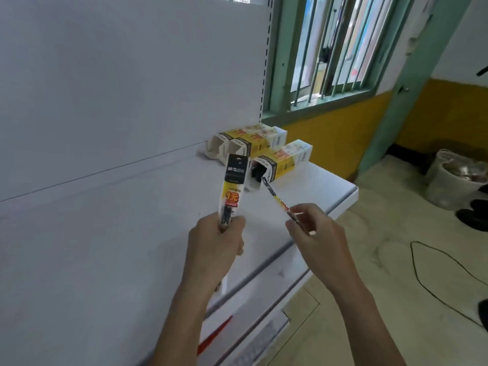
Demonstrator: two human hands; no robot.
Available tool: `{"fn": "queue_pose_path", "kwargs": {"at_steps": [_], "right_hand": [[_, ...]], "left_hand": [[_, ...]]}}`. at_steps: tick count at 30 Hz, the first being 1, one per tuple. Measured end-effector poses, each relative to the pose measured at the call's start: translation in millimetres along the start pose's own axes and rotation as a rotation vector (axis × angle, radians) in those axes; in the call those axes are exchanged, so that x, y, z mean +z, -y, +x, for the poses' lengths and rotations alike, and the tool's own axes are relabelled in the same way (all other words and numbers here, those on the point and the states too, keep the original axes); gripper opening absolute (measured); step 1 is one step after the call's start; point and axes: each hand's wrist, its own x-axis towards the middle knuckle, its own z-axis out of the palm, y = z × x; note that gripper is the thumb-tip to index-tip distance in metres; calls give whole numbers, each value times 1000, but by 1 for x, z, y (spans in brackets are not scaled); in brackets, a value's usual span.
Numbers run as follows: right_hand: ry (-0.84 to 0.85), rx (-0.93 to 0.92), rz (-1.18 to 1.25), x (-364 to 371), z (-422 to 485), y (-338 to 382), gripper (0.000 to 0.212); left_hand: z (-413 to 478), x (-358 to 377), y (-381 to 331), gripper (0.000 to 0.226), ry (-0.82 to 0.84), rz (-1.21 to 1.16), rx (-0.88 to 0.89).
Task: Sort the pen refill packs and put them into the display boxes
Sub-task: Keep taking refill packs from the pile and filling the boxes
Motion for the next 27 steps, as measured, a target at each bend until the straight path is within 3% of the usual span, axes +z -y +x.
{"fn": "queue_pose_path", "kwargs": {"at_steps": [6,10,14,17,21,23,27], "right_hand": [[71,-46,-104,-11,89,-16,18],[87,-49,-82,-14,137,-25,21],[174,-211,-135,-7,194,-18,14],[344,-299,-153,-1,226,-16,36],[698,-381,-286,2,258,-20,71],[759,-480,-356,5,266,-26,69],[685,-644,-337,7,268,-39,48]], "left_hand": [[70,30,-17,31,-101,5,-94],[90,36,-21,16,-171,134,-98],[103,31,-16,12,-336,261,-62],[107,40,-15,24,-424,249,-90],[110,71,-23,28,-464,284,-112],[114,89,-25,25,-510,350,-104],[112,121,-37,14,-717,263,-100]]}}
